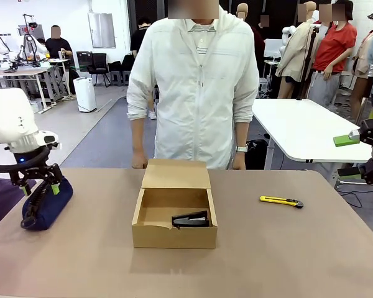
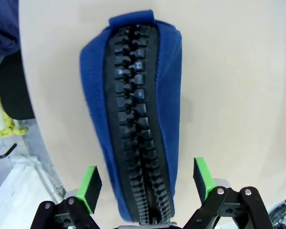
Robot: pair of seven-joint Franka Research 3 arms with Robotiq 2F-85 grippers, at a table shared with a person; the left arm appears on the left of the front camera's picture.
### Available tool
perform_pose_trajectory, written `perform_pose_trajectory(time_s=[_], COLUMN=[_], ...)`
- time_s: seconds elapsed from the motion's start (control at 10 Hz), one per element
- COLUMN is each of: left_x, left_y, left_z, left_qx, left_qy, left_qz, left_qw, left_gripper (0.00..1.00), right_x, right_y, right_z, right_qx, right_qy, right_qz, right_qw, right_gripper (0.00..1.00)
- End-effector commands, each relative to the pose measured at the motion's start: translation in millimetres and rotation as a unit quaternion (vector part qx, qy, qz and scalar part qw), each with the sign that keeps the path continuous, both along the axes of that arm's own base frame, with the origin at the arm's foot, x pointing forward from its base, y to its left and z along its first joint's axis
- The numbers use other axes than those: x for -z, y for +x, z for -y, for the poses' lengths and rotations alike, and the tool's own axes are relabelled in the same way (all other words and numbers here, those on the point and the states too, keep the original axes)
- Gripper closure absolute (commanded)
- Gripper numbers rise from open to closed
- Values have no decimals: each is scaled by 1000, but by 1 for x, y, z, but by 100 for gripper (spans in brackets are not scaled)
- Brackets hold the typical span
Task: Pack the items into the box.
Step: Pick up the item specified by the human and place it in the Mailer Box.
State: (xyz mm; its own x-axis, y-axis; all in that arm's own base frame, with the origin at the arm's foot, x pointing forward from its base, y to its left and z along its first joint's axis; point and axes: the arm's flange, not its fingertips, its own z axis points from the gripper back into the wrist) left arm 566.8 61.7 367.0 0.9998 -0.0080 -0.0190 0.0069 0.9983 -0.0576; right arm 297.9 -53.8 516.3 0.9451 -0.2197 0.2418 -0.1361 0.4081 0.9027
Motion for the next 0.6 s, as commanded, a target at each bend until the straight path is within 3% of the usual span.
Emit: perform_pose_trajectory(time_s=[0.0,0.2,0.3,0.4,0.5], left_x=[24,42,42,40,37], left_y=[-6,-6,-7,-7,-8], left_z=[2,9,10,9,8], left_qx=[6,30,31,35,34], left_qy=[-24,-46,-32,-27,-26], left_qz=[18,38,27,26,28], left_qw=[1000,998,999,999,999], left_gripper=[0,0,59,100,100], right_x=[-3,-3,-3,-3,-3], right_y=[2,2,2,2,2], right_z=[-2,-2,-2,-2,-2], right_qx=[3,3,3,3,3], right_qy=[15,15,15,15,15], right_qz=[6,6,6,6,6], right_qw=[1000,1000,1000,1000,1000], right_gripper=[0,0,0,0,0])
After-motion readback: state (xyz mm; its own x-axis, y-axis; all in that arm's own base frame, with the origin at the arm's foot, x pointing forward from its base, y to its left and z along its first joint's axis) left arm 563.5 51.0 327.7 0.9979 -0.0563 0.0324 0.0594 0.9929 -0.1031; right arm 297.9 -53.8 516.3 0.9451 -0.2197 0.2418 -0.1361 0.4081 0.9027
